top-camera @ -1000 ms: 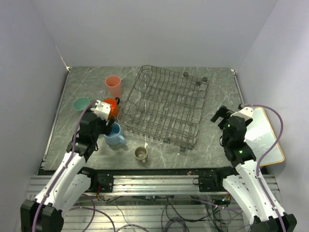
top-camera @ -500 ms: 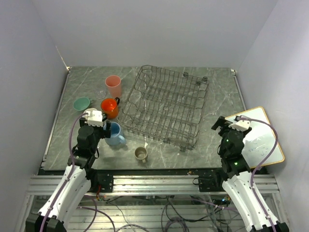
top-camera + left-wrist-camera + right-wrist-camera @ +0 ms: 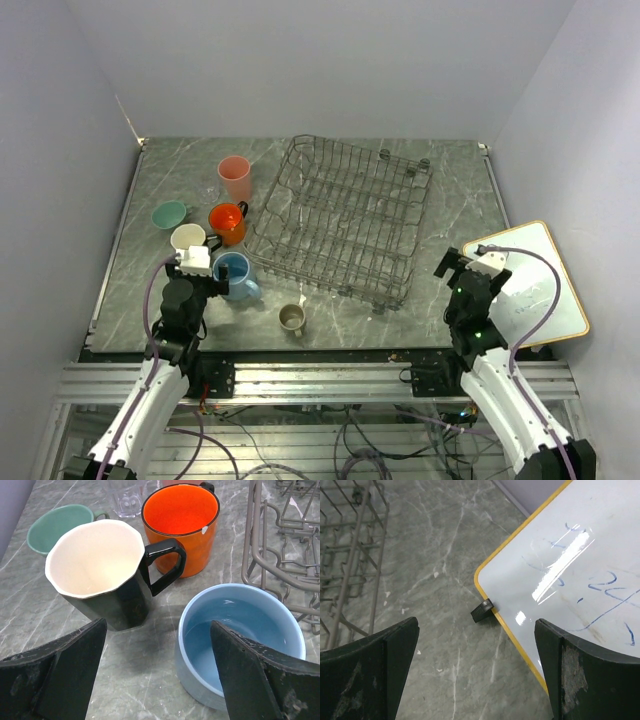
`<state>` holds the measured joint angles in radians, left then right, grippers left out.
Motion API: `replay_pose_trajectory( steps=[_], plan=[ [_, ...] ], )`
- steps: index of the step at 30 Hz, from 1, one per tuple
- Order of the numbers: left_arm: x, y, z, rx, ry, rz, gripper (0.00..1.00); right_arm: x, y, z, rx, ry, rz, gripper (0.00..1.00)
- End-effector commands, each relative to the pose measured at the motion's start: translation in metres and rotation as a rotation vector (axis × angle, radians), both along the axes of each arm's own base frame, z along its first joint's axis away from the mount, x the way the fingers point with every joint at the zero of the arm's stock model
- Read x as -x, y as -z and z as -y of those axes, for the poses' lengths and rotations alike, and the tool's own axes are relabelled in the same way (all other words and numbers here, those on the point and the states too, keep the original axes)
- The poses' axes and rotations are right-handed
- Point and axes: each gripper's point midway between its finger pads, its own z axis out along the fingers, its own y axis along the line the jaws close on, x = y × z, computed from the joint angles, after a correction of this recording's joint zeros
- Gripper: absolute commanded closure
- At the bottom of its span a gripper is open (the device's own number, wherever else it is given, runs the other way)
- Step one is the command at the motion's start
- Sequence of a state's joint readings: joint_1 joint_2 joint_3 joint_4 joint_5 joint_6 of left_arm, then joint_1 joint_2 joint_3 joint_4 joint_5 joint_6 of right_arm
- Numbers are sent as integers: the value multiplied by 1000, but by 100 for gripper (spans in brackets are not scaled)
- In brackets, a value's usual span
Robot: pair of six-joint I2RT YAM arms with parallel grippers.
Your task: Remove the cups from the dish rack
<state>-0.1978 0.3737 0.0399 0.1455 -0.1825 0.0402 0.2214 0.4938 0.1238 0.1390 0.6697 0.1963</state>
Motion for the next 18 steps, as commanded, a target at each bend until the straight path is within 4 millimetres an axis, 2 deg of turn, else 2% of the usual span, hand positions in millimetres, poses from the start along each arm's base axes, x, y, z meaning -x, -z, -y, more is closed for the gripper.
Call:
replay_pose_trajectory(
  steps=[1, 5, 8, 11, 15, 16, 18],
  plan=[
    [-6, -13, -6, 26, -44, 55, 5, 7, -8, 7, 11, 23, 36, 0],
    [-10, -8, -12, 33, -92, 21, 4, 4, 3, -2, 14, -44, 57, 0],
    [-11, -8, -13, 36, -95, 21, 0, 7, 12, 3, 5, -5, 53, 0],
    [-10, -9, -11, 34, -80, 24, 2, 7, 18, 3, 13, -7, 52, 0],
    [-10, -8, -11, 34, -79, 24, 3, -5, 31, -41, 98, -323, 40, 0],
    [-10, -9, -11, 34, -81, 25, 3, -5, 33, -42, 98, -325, 36, 0],
    [-10, -9, -14, 37, -97, 25, 3, -4, 36, -28, 60, -225, 26, 0]
  ],
)
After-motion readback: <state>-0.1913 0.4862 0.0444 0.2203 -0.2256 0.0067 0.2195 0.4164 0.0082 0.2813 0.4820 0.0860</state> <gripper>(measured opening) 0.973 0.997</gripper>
